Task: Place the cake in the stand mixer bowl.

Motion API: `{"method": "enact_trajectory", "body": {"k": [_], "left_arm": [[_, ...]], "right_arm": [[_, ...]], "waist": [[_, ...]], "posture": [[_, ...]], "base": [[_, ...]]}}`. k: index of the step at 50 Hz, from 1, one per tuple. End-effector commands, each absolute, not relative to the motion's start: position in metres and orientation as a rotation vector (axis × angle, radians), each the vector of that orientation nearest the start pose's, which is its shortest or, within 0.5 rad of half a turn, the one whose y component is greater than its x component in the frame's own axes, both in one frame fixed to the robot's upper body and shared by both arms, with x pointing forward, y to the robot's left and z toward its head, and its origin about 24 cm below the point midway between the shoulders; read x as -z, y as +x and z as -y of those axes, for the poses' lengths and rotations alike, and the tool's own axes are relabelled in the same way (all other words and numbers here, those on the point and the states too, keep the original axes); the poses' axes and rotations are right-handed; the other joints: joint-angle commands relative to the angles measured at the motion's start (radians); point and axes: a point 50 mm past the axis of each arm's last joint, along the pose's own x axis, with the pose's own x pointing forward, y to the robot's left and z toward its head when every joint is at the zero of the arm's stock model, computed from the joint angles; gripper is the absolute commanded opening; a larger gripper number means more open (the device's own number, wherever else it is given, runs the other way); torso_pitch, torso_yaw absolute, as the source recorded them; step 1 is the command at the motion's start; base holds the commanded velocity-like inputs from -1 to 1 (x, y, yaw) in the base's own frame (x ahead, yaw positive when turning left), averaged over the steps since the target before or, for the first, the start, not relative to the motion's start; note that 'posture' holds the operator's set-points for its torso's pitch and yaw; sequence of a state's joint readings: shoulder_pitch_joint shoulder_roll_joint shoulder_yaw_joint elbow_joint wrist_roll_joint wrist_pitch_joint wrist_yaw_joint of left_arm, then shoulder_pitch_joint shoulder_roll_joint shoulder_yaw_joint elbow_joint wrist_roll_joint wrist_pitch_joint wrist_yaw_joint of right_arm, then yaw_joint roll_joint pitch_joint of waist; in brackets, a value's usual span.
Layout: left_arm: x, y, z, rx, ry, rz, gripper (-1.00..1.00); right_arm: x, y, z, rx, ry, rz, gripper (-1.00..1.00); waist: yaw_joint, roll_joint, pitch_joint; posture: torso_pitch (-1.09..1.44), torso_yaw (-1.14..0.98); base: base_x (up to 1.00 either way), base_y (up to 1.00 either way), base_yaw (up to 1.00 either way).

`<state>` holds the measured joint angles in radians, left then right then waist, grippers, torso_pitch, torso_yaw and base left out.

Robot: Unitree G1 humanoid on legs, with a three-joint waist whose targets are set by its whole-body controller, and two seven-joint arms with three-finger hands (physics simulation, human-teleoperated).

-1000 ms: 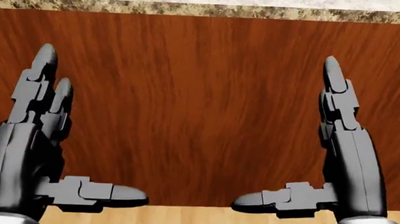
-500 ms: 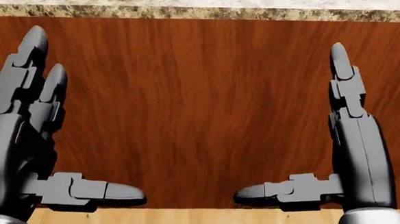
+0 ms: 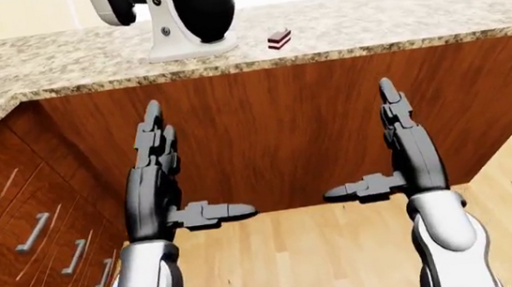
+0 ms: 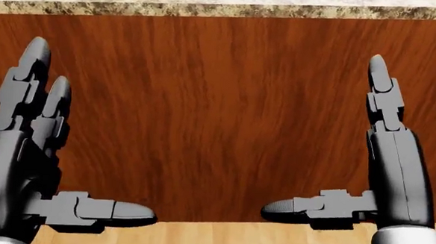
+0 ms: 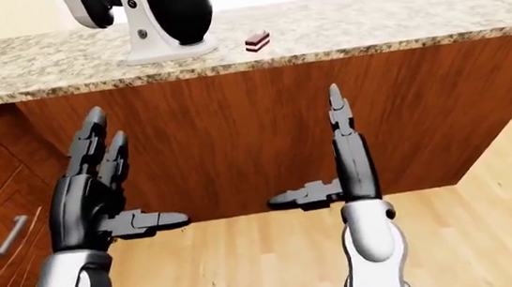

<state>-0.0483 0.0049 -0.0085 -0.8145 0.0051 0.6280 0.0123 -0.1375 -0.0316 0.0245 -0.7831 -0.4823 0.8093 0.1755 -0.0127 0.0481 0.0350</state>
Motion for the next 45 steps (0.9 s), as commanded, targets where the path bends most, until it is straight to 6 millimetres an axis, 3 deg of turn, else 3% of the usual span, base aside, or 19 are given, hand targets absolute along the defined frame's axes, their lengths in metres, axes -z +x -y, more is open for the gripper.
{"method": "enact_trajectory", "body": {"k": [1, 2, 3, 5, 9, 11, 12, 13, 15, 21, 23, 24, 33, 35, 37, 39, 40, 43, 45], "left_arm": [[-0.1822, 0.2167, -0.1481, -0.008, 0.011, 0.294, 1.0], [-0.182, 0.2165, -0.1483, -0.009, 0.01, 0.294, 1.0], [-0.1818, 0.2166, -0.1486, -0.01, 0.01, 0.294, 1.0], [-0.1812, 0.2167, -0.149, -0.012, 0.01, 0.293, 1.0], [-0.1806, 0.218, -0.1494, -0.012, 0.008, 0.29, 1.0], [-0.1806, 0.2182, -0.1499, -0.013, 0.009, 0.291, 1.0], [-0.1804, 0.2183, -0.1501, -0.014, 0.008, 0.291, 1.0], [-0.1804, 0.2185, -0.1502, -0.014, 0.009, 0.291, 1.0], [-0.1807, 0.2184, -0.1504, -0.014, 0.008, 0.291, 1.0], [-0.181, 0.2183, -0.1516, -0.017, 0.008, 0.292, 1.0], [-0.1806, 0.2185, -0.1517, -0.018, 0.008, 0.292, 1.0], [-0.1807, 0.2183, -0.152, -0.019, 0.007, 0.292, 1.0], [-0.1796, 0.2189, -0.1521, -0.02, 0.008, 0.292, 1.0], [-0.1795, 0.2191, -0.1522, -0.021, 0.007, 0.291, 1.0], [-0.1795, 0.219, -0.1521, -0.021, 0.008, 0.292, 1.0], [-0.1791, 0.2193, -0.1522, -0.021, 0.008, 0.291, 1.0], [-0.179, 0.2192, -0.1522, -0.021, 0.007, 0.29, 1.0], [-0.1786, 0.2192, -0.1523, -0.022, 0.008, 0.291, 1.0], [-0.1787, 0.2193, -0.1527, -0.023, 0.008, 0.291, 1.0]], "right_arm": [[-0.1823, 0.23, 0.1584, 0.125, -0.357, 0.155, 1.0], [-0.1825, 0.2303, 0.1583, 0.125, -0.359, 0.154, 1.0], [-0.182, 0.2308, 0.1584, 0.127, -0.361, 0.15, 1.0], [-0.182, 0.2311, 0.1579, 0.121, -0.362, 0.149, 1.0], [-0.1826, 0.2316, 0.1573, 0.121, -0.364, 0.149, 1.0], [-0.1827, 0.2316, 0.1567, 0.12, -0.365, 0.149, 1.0], [-0.183, 0.2313, 0.1564, 0.121, -0.365, 0.15, 1.0], [-0.1831, 0.2311, 0.1563, 0.122, -0.365, 0.15, 1.0], [-0.183, 0.2314, 0.1557, 0.12, -0.366, 0.148, 1.0], [-0.1831, 0.2316, 0.1552, 0.12, -0.366, 0.149, 1.0], [-0.1834, 0.2316, 0.1548, 0.118, -0.365, 0.15, 1.0], [-0.1835, 0.2317, 0.1544, 0.117, -0.367, 0.149, 1.0], [-0.1823, 0.234, 0.154, 0.108, -0.366, 0.15, 1.0], [-0.1822, 0.2344, 0.1539, 0.106, -0.366, 0.149, 1.0], [-0.1823, 0.2346, 0.1542, 0.108, -0.368, 0.149, 1.0], [-0.1825, 0.2344, 0.1539, 0.11, -0.369, 0.148, 1.0], [-0.1824, 0.2344, 0.1537, 0.109, -0.369, 0.148, 1.0], [-0.1829, 0.234, 0.1537, 0.108, -0.369, 0.151, 1.0], [-0.183, 0.2344, 0.1545, 0.114, -0.372, 0.155, 1.0]], "waist": [[0.009, 0.039, -0.028], [0.02, -0.006, -0.016], [0.017, 0.006, -0.02], [0.024, -0.006, -0.025], [0.024, -0.056, -0.014], [0.022, -0.102, -0.018], [0.019, -0.141, -0.031], [0.008, -0.091, -0.018], [0.016, -0.105, -0.016], [0.021, -0.043, -0.005], [0.017, 0.0, -0.009], [0.016, 0.037, -0.022], [0.021, -0.036, -0.015], [0.021, -0.064, -0.014], [0.019, -0.118, -0.026], [0.011, -0.096, -0.017], [0.02, -0.104, -0.012], [0.023, -0.084, -0.018], [0.014, -0.065, -0.002]], "posture": [[0.0, 0.0], [0.0, 0.0], [0.0, 0.0], [0.0, 0.0], [0.0, 0.0], [0.0, 0.0], [0.0, 0.0], [0.0, 0.0], [0.0, 0.0], [0.0, 0.0], [0.0, 0.0], [0.0, 0.0], [0.0, 0.0], [0.0, 0.0], [0.0, 0.0], [0.0, 0.0], [0.0, 0.0], [0.0, 0.0], [0.0, 0.0]], "base": [[0.0, 0.0, 0.2], [0.0, 0.0, 0.21], [0.0, 0.0, 0.21], [0.0, 0.0, 0.2], [0.0, 0.0, 0.21], [0.0, 0.0, 0.21], [0.0, 0.0, 0.2], [0.0, 0.0, 0.2], [0.0, 0.0, 0.21], [0.0, 0.0, 0.21], [0.0, 0.0, 0.21], [0.0, 0.0, 0.22], [0.0, 0.0, 0.21], [0.0, 0.0, 0.22], [0.0, 0.0, 0.22], [0.0, 0.0, 0.21], [0.0, 0.0, 0.22], [0.0, 0.0, 0.22], [0.0, 0.0, 0.11]]}}
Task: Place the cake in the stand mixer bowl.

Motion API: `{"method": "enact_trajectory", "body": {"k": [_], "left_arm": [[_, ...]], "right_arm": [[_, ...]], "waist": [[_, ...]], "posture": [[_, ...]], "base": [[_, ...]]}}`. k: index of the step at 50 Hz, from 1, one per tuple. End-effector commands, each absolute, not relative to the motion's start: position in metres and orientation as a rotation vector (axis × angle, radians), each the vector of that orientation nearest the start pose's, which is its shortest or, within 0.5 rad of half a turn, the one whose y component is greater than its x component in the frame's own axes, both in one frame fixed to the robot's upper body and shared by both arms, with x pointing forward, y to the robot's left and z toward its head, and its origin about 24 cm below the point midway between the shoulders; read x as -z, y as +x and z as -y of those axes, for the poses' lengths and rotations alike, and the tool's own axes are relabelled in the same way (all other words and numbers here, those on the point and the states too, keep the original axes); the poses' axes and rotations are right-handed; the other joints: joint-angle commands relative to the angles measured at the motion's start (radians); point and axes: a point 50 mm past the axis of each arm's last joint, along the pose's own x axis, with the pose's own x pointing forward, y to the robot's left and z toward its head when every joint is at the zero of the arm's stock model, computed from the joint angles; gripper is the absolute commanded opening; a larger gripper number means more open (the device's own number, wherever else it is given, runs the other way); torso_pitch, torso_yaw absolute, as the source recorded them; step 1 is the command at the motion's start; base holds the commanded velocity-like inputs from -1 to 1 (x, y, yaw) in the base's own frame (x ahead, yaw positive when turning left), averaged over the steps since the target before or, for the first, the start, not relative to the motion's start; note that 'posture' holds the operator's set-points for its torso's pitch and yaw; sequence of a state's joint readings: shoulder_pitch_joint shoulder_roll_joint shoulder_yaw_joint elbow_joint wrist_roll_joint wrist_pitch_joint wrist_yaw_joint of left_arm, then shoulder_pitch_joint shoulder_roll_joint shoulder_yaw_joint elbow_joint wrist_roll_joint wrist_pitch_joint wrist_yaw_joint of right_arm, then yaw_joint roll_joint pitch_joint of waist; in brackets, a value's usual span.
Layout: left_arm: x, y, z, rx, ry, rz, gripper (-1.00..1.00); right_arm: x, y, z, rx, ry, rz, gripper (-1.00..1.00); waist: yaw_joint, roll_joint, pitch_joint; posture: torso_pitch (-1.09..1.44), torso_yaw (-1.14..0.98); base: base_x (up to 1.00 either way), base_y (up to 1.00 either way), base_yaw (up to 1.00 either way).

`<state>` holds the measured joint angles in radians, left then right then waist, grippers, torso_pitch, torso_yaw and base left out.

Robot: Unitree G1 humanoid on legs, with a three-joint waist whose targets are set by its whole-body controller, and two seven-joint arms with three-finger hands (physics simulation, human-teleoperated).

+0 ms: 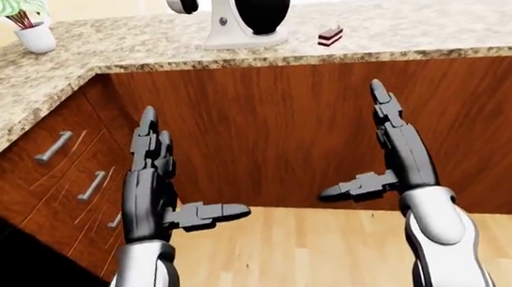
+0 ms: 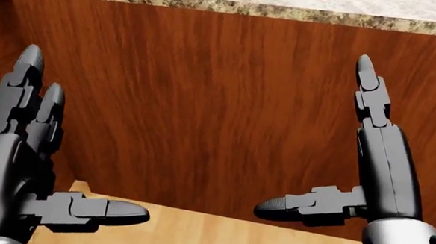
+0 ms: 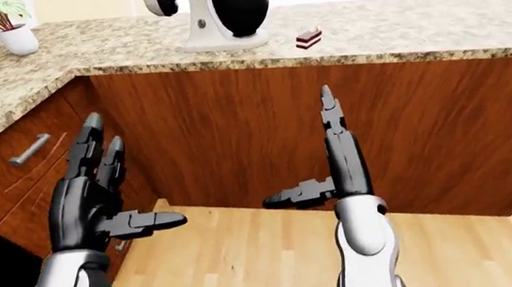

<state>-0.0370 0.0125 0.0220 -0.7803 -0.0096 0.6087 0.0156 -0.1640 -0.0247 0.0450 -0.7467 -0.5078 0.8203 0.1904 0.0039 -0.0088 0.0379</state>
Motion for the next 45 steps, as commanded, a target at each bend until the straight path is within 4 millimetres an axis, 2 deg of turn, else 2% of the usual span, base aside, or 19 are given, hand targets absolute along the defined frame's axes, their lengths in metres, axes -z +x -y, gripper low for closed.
{"method": "enact_trajectory", "body": {"k": [1, 4, 6, 11, 12, 14, 18, 19, 22, 25, 27, 29, 30, 31, 32, 37, 39, 41, 45], "left_arm": [[-0.1787, 0.2194, -0.1529, -0.024, 0.008, 0.291, 1.0], [-0.1774, 0.2192, -0.1532, -0.024, 0.01, 0.289, 1.0], [-0.1778, 0.219, -0.1535, -0.025, 0.011, 0.29, 1.0], [-0.1778, 0.2199, -0.1544, -0.026, 0.009, 0.289, 1.0], [-0.1776, 0.2199, -0.1545, -0.027, 0.009, 0.289, 1.0], [-0.1771, 0.2198, -0.1545, -0.027, 0.009, 0.288, 1.0], [-0.1781, 0.2203, -0.1557, -0.03, 0.01, 0.288, 1.0], [-0.1785, 0.2201, -0.156, -0.031, 0.01, 0.29, 1.0], [-0.1778, 0.22, -0.1556, -0.031, 0.011, 0.289, 1.0], [-0.1782, 0.2207, -0.1561, -0.031, 0.01, 0.289, 1.0], [-0.179, 0.2199, -0.1564, -0.033, 0.01, 0.292, 1.0], [-0.1806, 0.2181, -0.1565, -0.033, 0.01, 0.296, 1.0], [-0.1808, 0.2184, -0.1565, -0.034, 0.01, 0.297, 1.0], [-0.1806, 0.219, -0.1566, -0.035, 0.011, 0.297, 1.0], [-0.1803, 0.2193, -0.1566, -0.036, 0.012, 0.297, 1.0], [-0.1805, 0.219, -0.1572, -0.037, 0.011, 0.296, 1.0], [-0.18, 0.2191, -0.1571, -0.037, 0.011, 0.295, 1.0], [-0.1804, 0.2185, -0.1572, -0.037, 0.011, 0.296, 1.0], [-0.1803, 0.2185, -0.1575, -0.038, 0.01, 0.296, 1.0]], "right_arm": [[-0.1833, 0.2343, 0.1563, 0.128, -0.355, 0.154, 1.0], [-0.1844, 0.2304, 0.1592, 0.153, -0.357, 0.151, 1.0], [-0.1856, 0.23, 0.1587, 0.155, -0.36, 0.154, 1.0], [-0.1858, 0.2293, 0.1589, 0.165, -0.364, 0.154, 1.0], [-0.1859, 0.2294, 0.1587, 0.164, -0.365, 0.154, 1.0], [-0.1856, 0.2293, 0.1594, 0.171, -0.364, 0.15, 1.0], [-0.1863, 0.2284, 0.1598, 0.183, -0.369, 0.152, 1.0], [-0.1864, 0.2284, 0.1598, 0.184, -0.368, 0.151, 1.0], [-0.187, 0.2272, 0.1603, 0.19, -0.369, 0.153, 1.0], [-0.1869, 0.2274, 0.1603, 0.193, -0.37, 0.151, 1.0], [-0.1868, 0.2275, 0.1603, 0.194, -0.369, 0.149, 1.0], [-0.187, 0.2273, 0.1601, 0.194, -0.369, 0.15, 1.0], [-0.1871, 0.2274, 0.1601, 0.194, -0.37, 0.15, 1.0], [-0.187, 0.2275, 0.1601, 0.193, -0.371, 0.15, 1.0], [-0.1868, 0.2276, 0.1603, 0.194, -0.371, 0.148, 1.0], [-0.1869, 0.2272, 0.1611, 0.199, -0.372, 0.148, 1.0], [-0.1872, 0.2266, 0.1609, 0.2, -0.373, 0.149, 1.0], [-0.1872, 0.2264, 0.1607, 0.2, -0.373, 0.148, 1.0], [-0.1871, 0.226, 0.1605, 0.201, -0.374, 0.147, 1.0]], "waist": [[-0.006, -0.003, -0.008], [-0.02, 0.055, -0.025], [-0.017, 0.037, -0.014], [-0.006, 0.013, -0.031], [-0.004, 0.018, -0.05], [-0.001, 0.013, -0.019], [-0.008, -0.03, -0.009], [-0.007, -0.008, -0.012], [-0.005, -0.011, -0.014], [-0.002, 0.016, -0.009], [-0.004, 0.047, 0.0], [-0.005, 0.109, -0.021], [0.009, 0.061, -0.006], [-0.001, 0.079, -0.005], [0.004, 0.076, -0.006], [0.006, 0.034, -0.005], [0.01, 0.004, -0.005], [0.01, -0.052, -0.02], [-0.002, -0.037, -0.004]], "posture": [[0.0, 0.0], [0.0, 0.0], [0.0, 0.0], [0.0, 0.0], [0.0, 0.0], [0.0, 0.0], [0.0, 0.0], [0.0, 0.0], [0.0, 0.0], [0.0, 0.0], [0.0, 0.0], [0.0, 0.0], [0.0, 0.0], [0.0, 0.0], [0.0, 0.0], [0.0, 0.0], [0.0, 0.0], [0.0, 0.0], [0.0, 0.0]], "base": [[0.0, 0.0, 0.0], [0.0, 0.0, 0.0], [0.0, 0.0, 0.0], [0.0, 0.0, 0.0], [0.11, 0.0, 0.0], [0.11, 0.0, 0.0], [0.12, 0.0, 0.0], [0.12, 0.0, 0.0], [0.12, 0.0, 0.0], [0.13, 0.0, 0.0], [0.14, 0.0, 0.0], [0.15, 0.0, 0.0], [0.14, 0.0, 0.0], [0.16, 0.0, 0.0], [0.16, 0.0, 0.0], [0.18, 0.0, 0.0], [0.18, 0.0, 0.0], [0.21, 0.0, 0.0], [0.22, 0.0, 0.0]]}}
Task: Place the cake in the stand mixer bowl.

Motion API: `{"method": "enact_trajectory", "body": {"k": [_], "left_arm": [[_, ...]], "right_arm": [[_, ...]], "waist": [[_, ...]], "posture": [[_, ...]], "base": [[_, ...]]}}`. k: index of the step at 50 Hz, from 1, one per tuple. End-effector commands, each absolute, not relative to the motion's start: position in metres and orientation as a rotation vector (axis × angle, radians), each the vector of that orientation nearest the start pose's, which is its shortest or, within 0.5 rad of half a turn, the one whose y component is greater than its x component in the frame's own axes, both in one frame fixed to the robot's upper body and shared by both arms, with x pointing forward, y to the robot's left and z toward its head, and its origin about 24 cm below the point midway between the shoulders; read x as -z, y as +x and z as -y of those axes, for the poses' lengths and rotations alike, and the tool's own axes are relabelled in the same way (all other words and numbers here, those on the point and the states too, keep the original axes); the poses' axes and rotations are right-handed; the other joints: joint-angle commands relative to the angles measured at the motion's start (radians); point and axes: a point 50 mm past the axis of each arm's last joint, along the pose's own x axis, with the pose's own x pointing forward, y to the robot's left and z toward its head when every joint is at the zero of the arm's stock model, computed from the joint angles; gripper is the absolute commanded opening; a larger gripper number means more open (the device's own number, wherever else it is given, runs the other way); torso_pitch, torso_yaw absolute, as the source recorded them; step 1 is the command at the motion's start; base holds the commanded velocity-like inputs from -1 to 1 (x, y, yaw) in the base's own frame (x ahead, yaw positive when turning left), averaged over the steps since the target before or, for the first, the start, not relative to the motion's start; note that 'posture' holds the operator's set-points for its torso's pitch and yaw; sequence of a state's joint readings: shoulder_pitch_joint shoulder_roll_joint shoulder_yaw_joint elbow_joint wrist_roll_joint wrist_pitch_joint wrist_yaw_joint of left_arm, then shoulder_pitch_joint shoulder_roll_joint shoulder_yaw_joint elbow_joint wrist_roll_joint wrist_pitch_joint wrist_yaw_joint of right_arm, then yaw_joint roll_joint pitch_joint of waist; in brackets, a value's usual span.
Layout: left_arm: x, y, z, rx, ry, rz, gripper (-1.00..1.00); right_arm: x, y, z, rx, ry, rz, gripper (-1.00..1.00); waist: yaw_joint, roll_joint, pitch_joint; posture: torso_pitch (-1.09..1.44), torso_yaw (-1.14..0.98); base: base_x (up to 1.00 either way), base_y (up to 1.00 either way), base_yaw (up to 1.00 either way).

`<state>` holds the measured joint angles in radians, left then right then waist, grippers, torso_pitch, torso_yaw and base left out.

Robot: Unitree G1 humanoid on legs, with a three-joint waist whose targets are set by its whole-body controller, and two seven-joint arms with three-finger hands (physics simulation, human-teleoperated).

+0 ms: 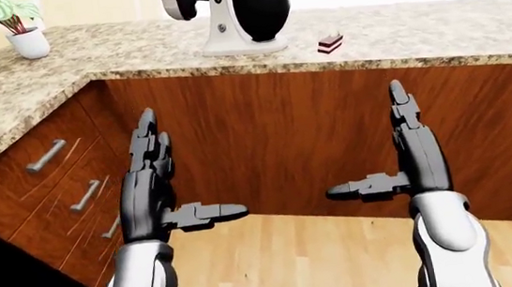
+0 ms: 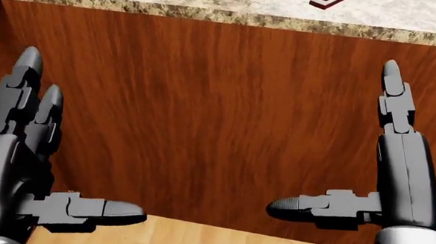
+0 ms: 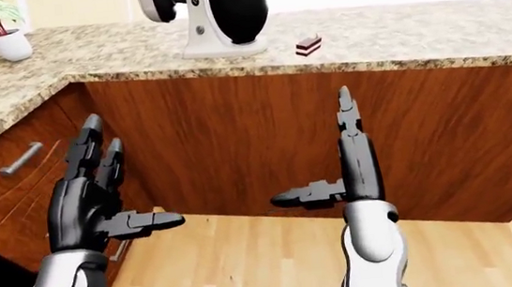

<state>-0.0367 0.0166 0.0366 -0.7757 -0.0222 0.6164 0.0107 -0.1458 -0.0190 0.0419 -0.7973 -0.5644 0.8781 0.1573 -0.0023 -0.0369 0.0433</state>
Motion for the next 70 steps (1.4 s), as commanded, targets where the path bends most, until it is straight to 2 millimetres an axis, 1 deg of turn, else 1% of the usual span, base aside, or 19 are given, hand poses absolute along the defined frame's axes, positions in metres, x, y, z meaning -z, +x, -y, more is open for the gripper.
{"method": "enact_trajectory", "body": {"k": [1, 6, 9, 10, 12, 18, 22, 23, 25, 31, 35, 45, 49, 50, 51, 55, 59, 62, 70], "left_arm": [[-0.18, 0.219, -0.157, -0.037, 0.01, 0.295, 1.0], [-0.18, 0.219, -0.158, -0.038, 0.009, 0.295, 1.0], [-0.18, 0.219, -0.158, -0.039, 0.008, 0.295, 1.0], [-0.18, 0.219, -0.158, -0.039, 0.009, 0.295, 1.0], [-0.18, 0.219, -0.158, -0.039, 0.008, 0.295, 1.0], [-0.18, 0.219, -0.159, -0.042, 0.007, 0.296, 1.0], [-0.18, 0.219, -0.159, -0.042, 0.007, 0.296, 1.0], [-0.18, 0.219, -0.159, -0.042, 0.007, 0.296, 1.0], [-0.179, 0.219, -0.159, -0.042, 0.008, 0.295, 1.0], [-0.18, 0.219, -0.159, -0.043, 0.007, 0.296, 1.0], [-0.18, 0.219, -0.16, -0.044, 0.006, 0.296, 1.0], [-0.18, 0.219, -0.16, -0.044, 0.007, 0.298, 1.0], [-0.181, 0.218, -0.16, -0.045, 0.006, 0.298, 1.0], [-0.181, 0.218, -0.16, -0.045, 0.006, 0.299, 1.0], [-0.181, 0.218, -0.16, -0.046, 0.006, 0.299, 1.0], [-0.185, 0.216, -0.161, -0.046, 0.003, 0.304, 1.0], [-0.19, 0.215, -0.162, -0.048, -0.001, 0.316, 1.0], [-0.194, 0.213, -0.163, -0.051, -0.003, 0.324, 1.0], [-0.197, 0.212, -0.164, -0.053, -0.002, 0.333, 1.0]], "right_arm": [[-0.187, 0.226, 0.161, 0.201, -0.374, 0.148, 1.0], [-0.187, 0.226, 0.161, 0.2, -0.374, 0.149, 1.0], [-0.187, 0.226, 0.16, 0.2, -0.375, 0.148, 1.0], [-0.187, 0.226, 0.16, 0.2, -0.374, 0.149, 1.0], [-0.187, 0.227, 0.16, 0.199, -0.374, 0.147, 1.0], [-0.187, 0.227, 0.161, 0.199, -0.376, 0.147, 1.0], [-0.187, 0.227, 0.161, 0.199, -0.376, 0.147, 1.0], [-0.187, 0.227, 0.161, 0.199, -0.377, 0.147, 1.0], [-0.186, 0.227, 0.161, 0.199, -0.376, 0.147, 1.0], [-0.186, 0.226, 0.161, 0.198, -0.377, 0.147, 1.0], [-0.186, 0.226, 0.16, 0.198, -0.377, 0.147, 1.0], [-0.187, 0.226, 0.158, 0.195, -0.379, 0.147, 1.0], [-0.187, 0.226, 0.159, 0.194, -0.379, 0.148, 1.0], [-0.187, 0.226, 0.159, 0.195, -0.379, 0.148, 1.0], [-0.187, 0.226, 0.159, 0.194, -0.379, 0.149, 1.0], [-0.189, 0.224, 0.16, 0.195, -0.383, 0.154, 1.0], [-0.193, 0.221, 0.159, 0.198, -0.389, 0.168, 1.0], [-0.194, 0.22, 0.159, 0.199, -0.392, 0.172, 1.0], [-0.194, 0.22, 0.159, 0.196, -0.393, 0.176, 1.0]], "waist": [[0.003, 0.0, -0.013], [0.0, 0.052, -0.001], [-0.006, 0.133, -0.022], [0.004, 0.104, -0.017], [0.004, 0.113, -0.004], [0.018, 0.059, -0.01], [0.021, -0.041, -0.034], [0.007, 0.001, -0.021], [0.007, -0.015, -0.014], [-0.004, 0.036, -0.001], [-0.013, 0.128, -0.027], [0.023, 0.054, -0.011], [0.02, -0.05, -0.042], [0.01, 0.003, -0.021], [0.016, -0.02, -0.018], [0.0, 0.003, -0.017], [-0.009, 0.051, -0.004], [-0.014, 0.13, -0.03], [0.016, 0.081, -0.017]], "posture": [[0.0, 0.0], [0.0, 0.0], [0.0, 0.0], [0.0, 0.0], [0.0, 0.0], [0.0, 0.0], [0.0, 0.0], [0.0, 0.0], [0.0, 0.0], [0.0, 0.0], [0.0, 0.0], [0.0, 0.0], [0.0, 0.0], [0.0, 0.0], [0.0, 0.0], [0.0, 0.0], [0.0, 0.0], [0.0, 0.0], [0.0, 0.0]], "base": [[0.23, 0.0, 0.0], [0.23, 0.0, 0.0], [0.26, 0.0, 0.0], [0.29, 0.0, 0.0], [0.28, 0.0, 0.0], [0.29, 0.0, 0.0], [0.3, 0.0, 0.0], [0.3, 0.0, 0.0], [0.3, 0.0, 0.0], [0.3, 0.0, 0.0], [0.3, 0.0, 0.0], [0.31, 0.0, 0.0], [0.3, 0.0, 0.0], [0.3, 0.0, 0.0], [0.3, 0.0, 0.0], [0.3, 0.0, 0.0], [0.3, 0.0, 0.0], [0.3, 0.0, 0.0], [0.3, 0.0, 0.0]]}}
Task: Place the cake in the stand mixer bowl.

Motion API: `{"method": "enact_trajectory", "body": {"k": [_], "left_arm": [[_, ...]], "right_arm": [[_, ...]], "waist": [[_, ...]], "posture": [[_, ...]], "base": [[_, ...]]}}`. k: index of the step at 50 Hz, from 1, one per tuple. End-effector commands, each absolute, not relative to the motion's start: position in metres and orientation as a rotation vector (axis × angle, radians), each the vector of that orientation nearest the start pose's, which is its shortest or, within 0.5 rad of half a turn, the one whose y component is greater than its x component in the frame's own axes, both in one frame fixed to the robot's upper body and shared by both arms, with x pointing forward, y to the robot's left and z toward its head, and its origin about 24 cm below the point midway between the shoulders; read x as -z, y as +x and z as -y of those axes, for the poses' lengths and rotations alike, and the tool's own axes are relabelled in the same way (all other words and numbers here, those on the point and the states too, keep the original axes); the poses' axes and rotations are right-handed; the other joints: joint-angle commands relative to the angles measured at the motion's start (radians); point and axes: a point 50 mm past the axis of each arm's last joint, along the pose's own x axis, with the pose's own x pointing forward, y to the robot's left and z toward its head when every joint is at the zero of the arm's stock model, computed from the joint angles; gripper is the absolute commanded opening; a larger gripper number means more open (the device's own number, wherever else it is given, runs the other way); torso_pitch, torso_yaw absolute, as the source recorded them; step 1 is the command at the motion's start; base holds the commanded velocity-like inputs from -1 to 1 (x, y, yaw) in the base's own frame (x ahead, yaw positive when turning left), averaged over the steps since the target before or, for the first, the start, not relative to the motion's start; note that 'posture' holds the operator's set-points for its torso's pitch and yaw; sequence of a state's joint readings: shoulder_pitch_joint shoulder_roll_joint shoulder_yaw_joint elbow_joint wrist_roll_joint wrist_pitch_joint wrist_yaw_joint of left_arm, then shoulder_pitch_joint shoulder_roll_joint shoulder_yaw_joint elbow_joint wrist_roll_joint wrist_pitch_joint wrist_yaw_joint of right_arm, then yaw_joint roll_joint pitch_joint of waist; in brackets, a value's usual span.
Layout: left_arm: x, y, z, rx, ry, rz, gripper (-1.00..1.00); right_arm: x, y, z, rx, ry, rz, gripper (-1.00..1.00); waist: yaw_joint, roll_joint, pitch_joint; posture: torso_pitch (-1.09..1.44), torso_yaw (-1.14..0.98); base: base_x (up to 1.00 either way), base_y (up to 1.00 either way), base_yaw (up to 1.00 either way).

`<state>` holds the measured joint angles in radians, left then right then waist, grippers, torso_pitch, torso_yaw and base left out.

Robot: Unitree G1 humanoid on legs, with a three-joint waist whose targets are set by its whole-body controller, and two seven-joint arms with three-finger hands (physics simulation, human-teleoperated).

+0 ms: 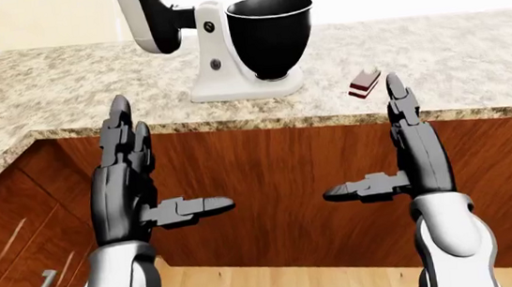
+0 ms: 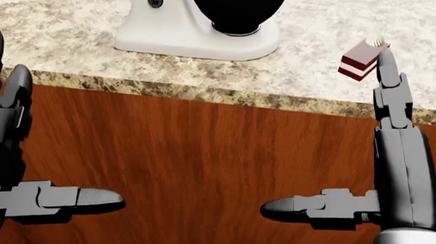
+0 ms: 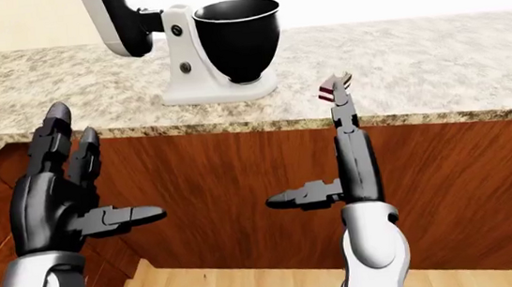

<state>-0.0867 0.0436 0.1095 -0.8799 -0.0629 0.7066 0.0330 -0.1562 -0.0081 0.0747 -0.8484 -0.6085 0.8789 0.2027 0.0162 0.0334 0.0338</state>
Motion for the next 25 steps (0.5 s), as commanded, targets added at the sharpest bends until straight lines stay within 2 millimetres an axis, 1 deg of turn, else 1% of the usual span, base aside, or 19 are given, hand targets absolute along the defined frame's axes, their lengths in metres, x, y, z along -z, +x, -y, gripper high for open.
{"method": "enact_trajectory", "body": {"k": [1, 3, 4, 5, 6, 7, 8, 10, 11, 14, 16, 18, 19, 20, 21, 22, 23, 24, 25], "left_arm": [[-0.198, 0.212, -0.165, -0.054, -0.003, 0.334, 1.0], [-0.2, 0.212, -0.166, -0.056, -0.006, 0.337, 1.0], [-0.201, 0.212, -0.166, -0.058, -0.007, 0.339, 1.0], [-0.201, 0.211, -0.167, -0.061, -0.007, 0.341, 1.0], [-0.202, 0.211, -0.168, -0.063, -0.008, 0.345, 1.0], [-0.204, 0.21, -0.169, -0.066, -0.011, 0.35, 1.0], [-0.206, 0.208, -0.171, -0.07, -0.014, 0.356, 1.0], [-0.209, 0.207, -0.173, -0.077, -0.017, 0.366, 1.0], [-0.21, 0.206, -0.173, -0.079, -0.019, 0.369, 1.0], [-0.213, 0.204, -0.173, -0.08, -0.02, 0.377, 1.0], [-0.213, 0.203, -0.174, -0.081, -0.021, 0.38, 1.0], [-0.214, 0.201, -0.174, -0.082, -0.023, 0.382, 1.0], [-0.215, 0.201, -0.175, -0.083, -0.023, 0.384, 1.0], [-0.215, 0.201, -0.175, -0.083, -0.024, 0.384, 1.0], [-0.215, 0.201, -0.175, -0.084, -0.023, 0.385, 1.0], [-0.215, 0.2, -0.175, -0.083, -0.023, 0.385, 1.0], [-0.216, 0.199, -0.175, -0.083, -0.025, 0.388, 1.0], [-0.216, 0.198, -0.176, -0.083, -0.025, 0.389, 1.0], [-0.216, 0.199, -0.176, -0.084, -0.025, 0.389, 1.0]], "right_arm": [[-0.194, 0.219, 0.158, 0.195, -0.395, 0.178, 1.0], [-0.194, 0.219, 0.158, 0.196, -0.396, 0.179, 1.0], [-0.194, 0.22, 0.158, 0.197, -0.396, 0.178, 1.0], [-0.194, 0.22, 0.158, 0.196, -0.396, 0.176, 1.0], [-0.194, 0.22, 0.158, 0.195, -0.397, 0.177, 1.0], [-0.195, 0.22, 0.158, 0.195, -0.399, 0.177, 1.0], [-0.195, 0.219, 0.158, 0.196, -0.4, 0.179, 1.0], [-0.195, 0.219, 0.158, 0.196, -0.402, 0.18, 1.0], [-0.196, 0.219, 0.157, 0.196, -0.402, 0.181, 1.0], [-0.197, 0.218, 0.158, 0.198, -0.405, 0.183, 1.0], [-0.197, 0.217, 0.158, 0.199, -0.405, 0.184, 1.0], [-0.197, 0.217, 0.158, 0.199, -0.406, 0.184, 1.0], [-0.197, 0.217, 0.157, 0.199, -0.406, 0.185, 1.0], [-0.197, 0.217, 0.157, 0.199, -0.406, 0.184, 1.0], [-0.197, 0.216, 0.157, 0.199, -0.405, 0.183, 1.0], [-0.198, 0.216, 0.157, 0.199, -0.407, 0.185, 1.0], [-0.198, 0.216, 0.157, 0.199, -0.408, 0.184, 1.0], [-0.198, 0.216, 0.157, 0.199, -0.409, 0.184, 1.0], [-0.198, 0.216, 0.157, 0.2, -0.409, 0.185, 1.0]], "waist": [[0.001, 0.001, -0.004], [0.006, -0.024, -0.004], [0.008, -0.042, -0.008], [0.009, -0.067, -0.016], [0.006, -0.104, -0.029], [-0.008, -0.066, -0.017], [-0.002, -0.083, -0.008], [-0.016, -0.079, -0.007], [-0.016, -0.072, -0.01], [-0.021, -0.047, 0.002], [-0.026, -0.024, 0.006], [-0.031, 0.014, -0.001], [-0.033, 0.044, -0.014], [-0.032, 0.055, -0.03], [-0.018, 0.04, -0.01], [-0.024, 0.054, 0.001], [-0.015, 0.049, 0.003], [-0.012, 0.043, -0.006], [-0.011, 0.036, -0.009]], "posture": [[0.0, 0.0], [0.0, 0.0], [0.0, 0.0], [0.0, 0.0], [0.0, 0.0], [0.0, 0.0], [0.0, 0.0], [0.0, 0.0], [0.0, 0.0], [0.0, 0.0], [0.0, 0.0], [0.0, 0.0], [0.0, 0.0], [0.0, 0.0], [0.0, 0.0], [0.0, 0.0], [0.0, 0.0], [0.0, 0.0], [0.0, 0.0]], "base": [[0.3, 0.0, 0.0], [0.31, 0.0, 0.0], [0.3, 0.0, 0.0], [0.31, 0.0, 0.0], [0.3, 0.0, 0.0], [0.31, 0.0, 0.0], [0.3, 0.0, 0.0], [0.3, 0.0, 0.0], [0.31, 0.0, 0.0], [0.3, 0.0, 0.0], [0.3, 0.0, 0.0], [0.3, 0.0, 0.0], [0.3, 0.0, 0.0], [0.3, 0.0, 0.0], [0.31, 0.0, 0.0], [0.31, 0.0, 0.0], [0.3, 0.0, 0.0], [0.3, 0.0, 0.0], [0.3, 0.0, 0.0]]}}
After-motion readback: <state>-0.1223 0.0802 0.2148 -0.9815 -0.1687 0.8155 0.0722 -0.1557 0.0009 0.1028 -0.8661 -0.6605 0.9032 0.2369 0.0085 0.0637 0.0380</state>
